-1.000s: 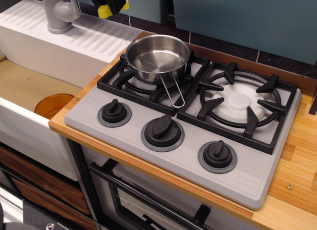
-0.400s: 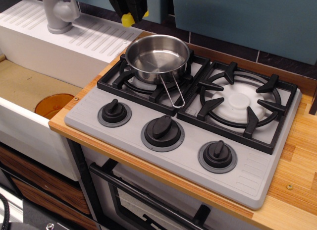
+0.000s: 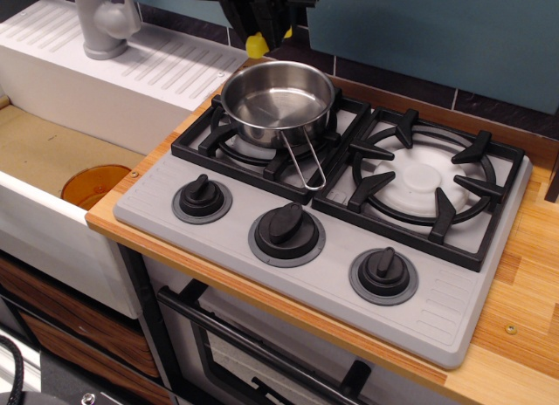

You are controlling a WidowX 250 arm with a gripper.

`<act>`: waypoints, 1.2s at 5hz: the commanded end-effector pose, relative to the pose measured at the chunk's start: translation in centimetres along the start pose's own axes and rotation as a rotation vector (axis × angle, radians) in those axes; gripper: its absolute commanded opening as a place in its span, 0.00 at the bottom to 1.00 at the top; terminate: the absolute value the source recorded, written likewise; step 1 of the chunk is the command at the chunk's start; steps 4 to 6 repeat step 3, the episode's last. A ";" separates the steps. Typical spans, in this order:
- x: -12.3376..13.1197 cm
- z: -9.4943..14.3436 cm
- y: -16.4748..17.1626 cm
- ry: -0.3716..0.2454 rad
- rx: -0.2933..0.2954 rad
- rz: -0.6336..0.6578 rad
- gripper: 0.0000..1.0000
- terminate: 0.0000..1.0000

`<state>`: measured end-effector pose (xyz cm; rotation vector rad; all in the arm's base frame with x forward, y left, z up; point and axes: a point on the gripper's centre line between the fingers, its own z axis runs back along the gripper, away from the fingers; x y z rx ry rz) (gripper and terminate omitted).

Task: Put pot or pan on stove and put fry in pot or pan

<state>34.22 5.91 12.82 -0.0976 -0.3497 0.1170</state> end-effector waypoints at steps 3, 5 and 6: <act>0.3 1.3 0.3 -0.032 -0.005 -0.038 1.00 1.00; 0.3 1.3 0.3 -0.032 -0.005 -0.038 1.00 1.00; 0.3 1.3 0.3 -0.032 -0.005 -0.038 1.00 1.00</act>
